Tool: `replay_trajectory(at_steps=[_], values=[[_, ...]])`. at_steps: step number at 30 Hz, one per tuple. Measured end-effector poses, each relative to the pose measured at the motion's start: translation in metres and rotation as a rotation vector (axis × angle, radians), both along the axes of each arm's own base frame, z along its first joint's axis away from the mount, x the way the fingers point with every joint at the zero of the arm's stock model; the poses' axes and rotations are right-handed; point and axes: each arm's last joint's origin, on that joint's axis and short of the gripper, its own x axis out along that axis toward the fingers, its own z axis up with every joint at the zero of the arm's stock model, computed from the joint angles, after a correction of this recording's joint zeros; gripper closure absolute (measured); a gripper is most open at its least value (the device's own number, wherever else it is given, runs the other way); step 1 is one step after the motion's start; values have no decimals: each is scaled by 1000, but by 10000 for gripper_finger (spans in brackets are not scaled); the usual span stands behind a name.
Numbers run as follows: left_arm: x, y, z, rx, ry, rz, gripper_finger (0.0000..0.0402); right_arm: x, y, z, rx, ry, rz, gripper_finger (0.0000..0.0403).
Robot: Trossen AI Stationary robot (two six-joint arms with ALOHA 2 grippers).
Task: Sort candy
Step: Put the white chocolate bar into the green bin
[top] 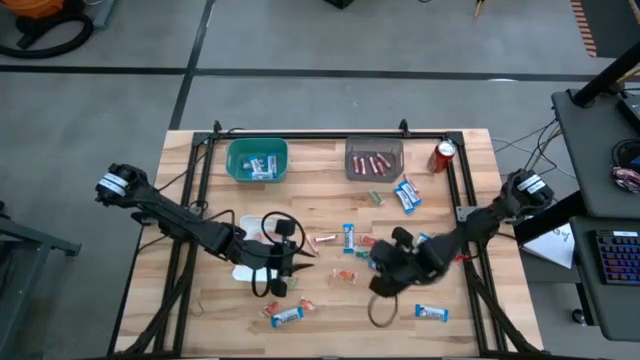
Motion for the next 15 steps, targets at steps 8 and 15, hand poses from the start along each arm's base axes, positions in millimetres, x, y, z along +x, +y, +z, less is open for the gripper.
replay_trajectory(at_steps=[8,15], values=[[3,-3,4,-42,-54,-48,324,-51,35,-18,-260,-191,127,376],[5,-3,11,-57,-123,-51,324,-94,42,-55,-366,-373,142,375]])
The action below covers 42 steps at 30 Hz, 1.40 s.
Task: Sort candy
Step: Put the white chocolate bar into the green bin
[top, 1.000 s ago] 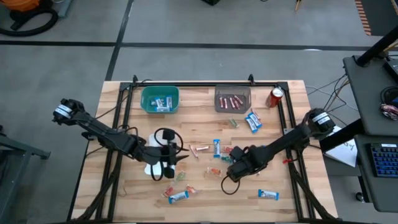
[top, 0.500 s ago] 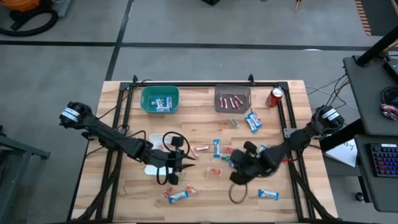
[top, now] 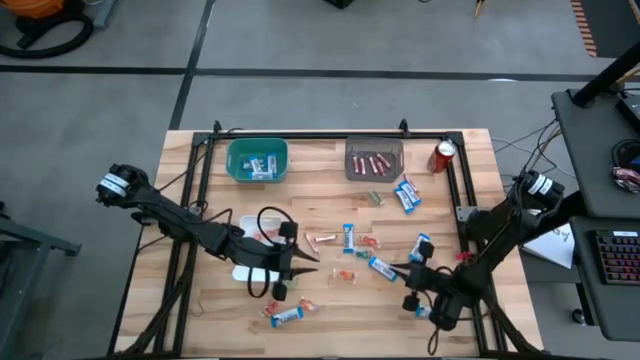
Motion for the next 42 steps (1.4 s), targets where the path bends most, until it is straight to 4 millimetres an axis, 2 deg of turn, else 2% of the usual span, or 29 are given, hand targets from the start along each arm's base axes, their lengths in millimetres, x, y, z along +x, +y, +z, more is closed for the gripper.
replay_trajectory(at_steps=[5,9,15,21,28,42], values=[[1,0,3,-16,-34,0,324,-7,-9,-24,23,-45,-15,344],[1,0,5,-25,-53,2,324,-7,-9,-31,86,-87,-21,289],[2,0,9,-36,-87,5,324,-5,-7,-37,68,-91,-28,193],[4,3,10,-39,-96,16,324,1,-4,-59,23,-63,-42,139],[4,4,10,-42,-101,19,324,3,-7,-76,60,-50,-103,145],[5,7,10,-41,-101,31,324,4,-7,-83,73,4,-89,197]])
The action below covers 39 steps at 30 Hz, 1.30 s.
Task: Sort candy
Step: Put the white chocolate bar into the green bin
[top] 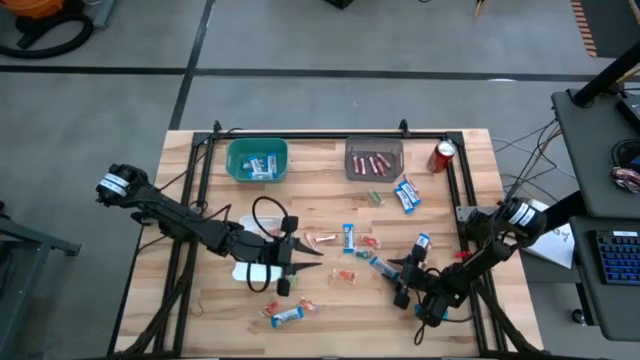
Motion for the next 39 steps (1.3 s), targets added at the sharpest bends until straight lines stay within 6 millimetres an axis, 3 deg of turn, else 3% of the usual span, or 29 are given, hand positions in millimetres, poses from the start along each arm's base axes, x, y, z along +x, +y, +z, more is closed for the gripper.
replay_trajectory(at_steps=[9,18,27,33,39], values=[[0,0,0,0,1,0,324,2,2,-2,-28,10,35,297],[0,0,0,0,2,0,324,2,2,-1,-33,11,39,293],[0,0,0,0,0,0,324,2,2,14,-18,-18,50,293],[-2,1,5,-4,-16,13,324,4,3,33,22,-91,35,293],[-19,9,28,-12,-56,57,324,17,-6,65,39,-141,24,293]])
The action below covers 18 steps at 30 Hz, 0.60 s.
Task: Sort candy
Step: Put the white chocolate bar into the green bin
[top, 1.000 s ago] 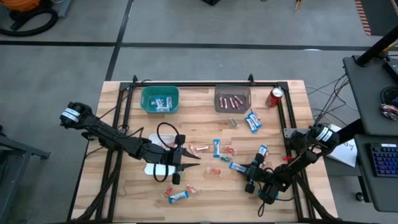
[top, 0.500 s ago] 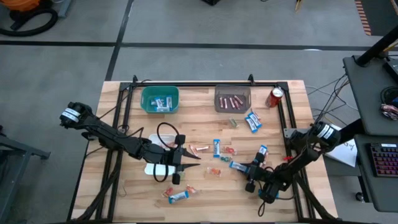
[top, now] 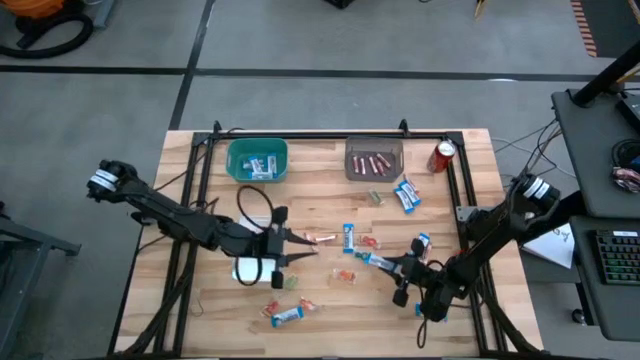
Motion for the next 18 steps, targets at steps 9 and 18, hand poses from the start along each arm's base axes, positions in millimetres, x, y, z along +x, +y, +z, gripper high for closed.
replay_trajectory(at_steps=[9,18], values=[[-38,14,32,-16,-12,36,324,39,-35,45,-34,3,34,293],[-73,32,48,-1,24,88,324,84,-93,67,34,-109,114,293]])
